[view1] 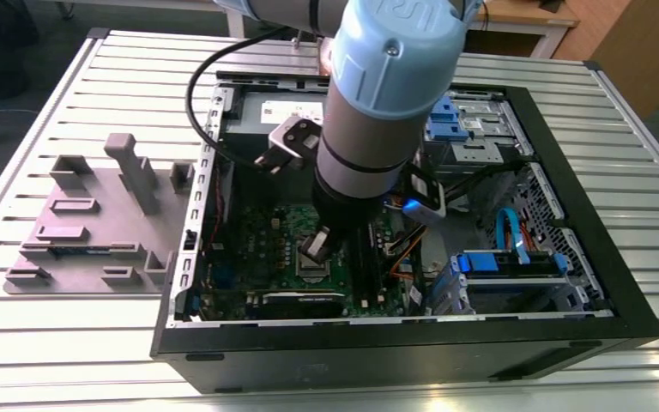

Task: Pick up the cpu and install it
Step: 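Install the first cpu locking lever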

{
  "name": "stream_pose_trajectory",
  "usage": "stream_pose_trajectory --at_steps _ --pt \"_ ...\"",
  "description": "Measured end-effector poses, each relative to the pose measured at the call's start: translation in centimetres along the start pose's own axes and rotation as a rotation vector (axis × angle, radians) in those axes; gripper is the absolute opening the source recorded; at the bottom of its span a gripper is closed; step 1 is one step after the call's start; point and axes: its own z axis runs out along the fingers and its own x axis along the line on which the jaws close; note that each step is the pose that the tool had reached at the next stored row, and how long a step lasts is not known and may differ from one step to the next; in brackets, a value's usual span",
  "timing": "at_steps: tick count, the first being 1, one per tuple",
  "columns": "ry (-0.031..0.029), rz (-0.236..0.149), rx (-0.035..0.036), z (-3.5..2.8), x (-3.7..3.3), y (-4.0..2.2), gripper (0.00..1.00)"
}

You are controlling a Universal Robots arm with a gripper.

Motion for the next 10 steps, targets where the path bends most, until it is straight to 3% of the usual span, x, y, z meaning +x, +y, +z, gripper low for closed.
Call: stream_pose_trajectory --at_steps 10 --pt "0.0012 0.000 0.0028 0.12 0.13 0.29 0.11"
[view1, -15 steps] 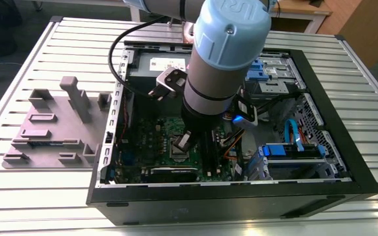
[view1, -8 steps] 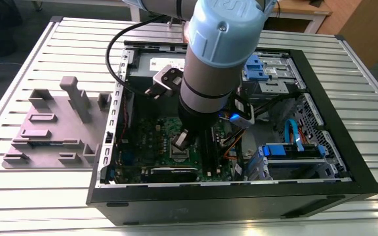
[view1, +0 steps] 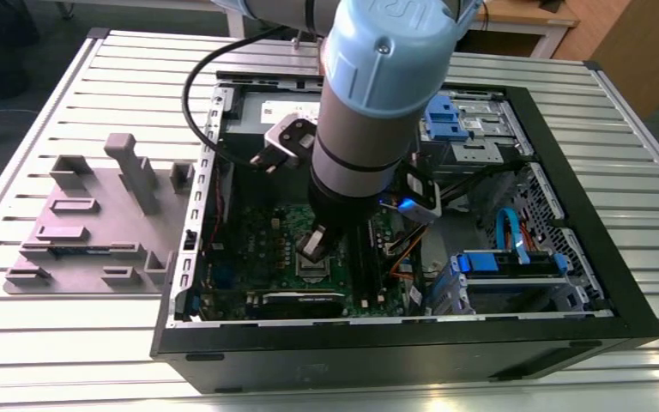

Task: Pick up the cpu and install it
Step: 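Install the first cpu locking lever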

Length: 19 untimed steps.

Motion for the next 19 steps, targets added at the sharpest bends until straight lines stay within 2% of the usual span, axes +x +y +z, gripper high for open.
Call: stream_pose_trajectory --at_steps 4,10,19 --pt "-0.0002 0.001 0.0000 0.27 0.16 -0.23 0.11" --pt "-0.0006 0.009 0.0007 0.70 1.07 -0.96 0.11" --pt "-0.0008 0.009 0.0006 1.73 0.79 -1.61 0.11"
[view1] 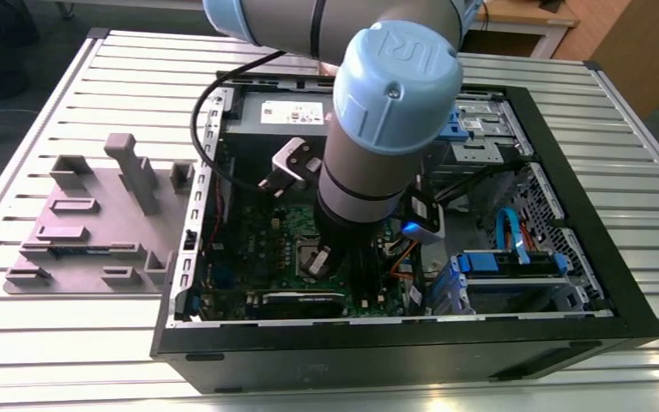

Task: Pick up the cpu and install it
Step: 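Install the first cpu locking lever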

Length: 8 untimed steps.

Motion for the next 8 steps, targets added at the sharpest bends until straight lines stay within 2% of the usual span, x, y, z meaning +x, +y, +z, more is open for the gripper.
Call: stream_pose_trajectory --at_steps 8 --pt "0.0011 0.001 0.0002 0.89 -0.10 -0.38 0.11"
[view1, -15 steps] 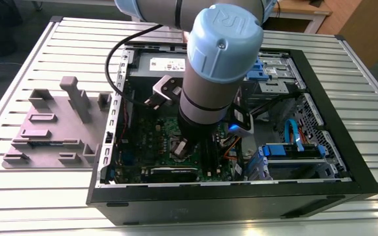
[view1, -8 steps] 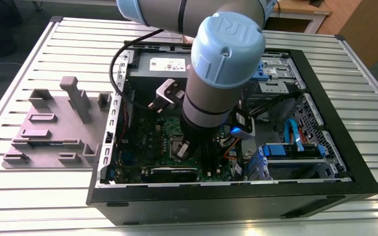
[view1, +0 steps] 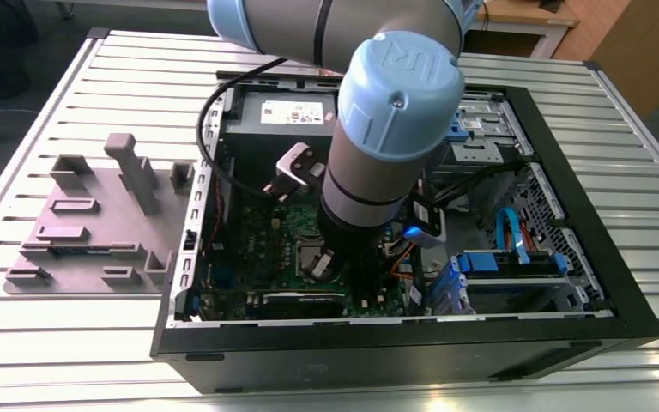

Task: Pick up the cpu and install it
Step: 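Install the first cpu locking lever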

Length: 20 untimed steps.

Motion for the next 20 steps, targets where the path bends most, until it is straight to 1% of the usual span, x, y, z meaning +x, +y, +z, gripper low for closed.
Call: stream_pose_trajectory --at_steps 4,9,11,12,20 --pt "0.0016 0.000 -0.0004 0.03 -0.11 -0.13 0.11" --pt "0.0020 0.000 -0.0008 0.05 -0.17 -0.19 0.11" --pt "0.0005 0.000 -0.0015 0.06 -0.20 -0.23 0.11" --pt "-0.0012 0.000 -0.0020 0.14 -0.20 -0.25 0.11" --pt "-0.0026 0.000 -0.0027 0.21 -0.10 -0.17 0.11"
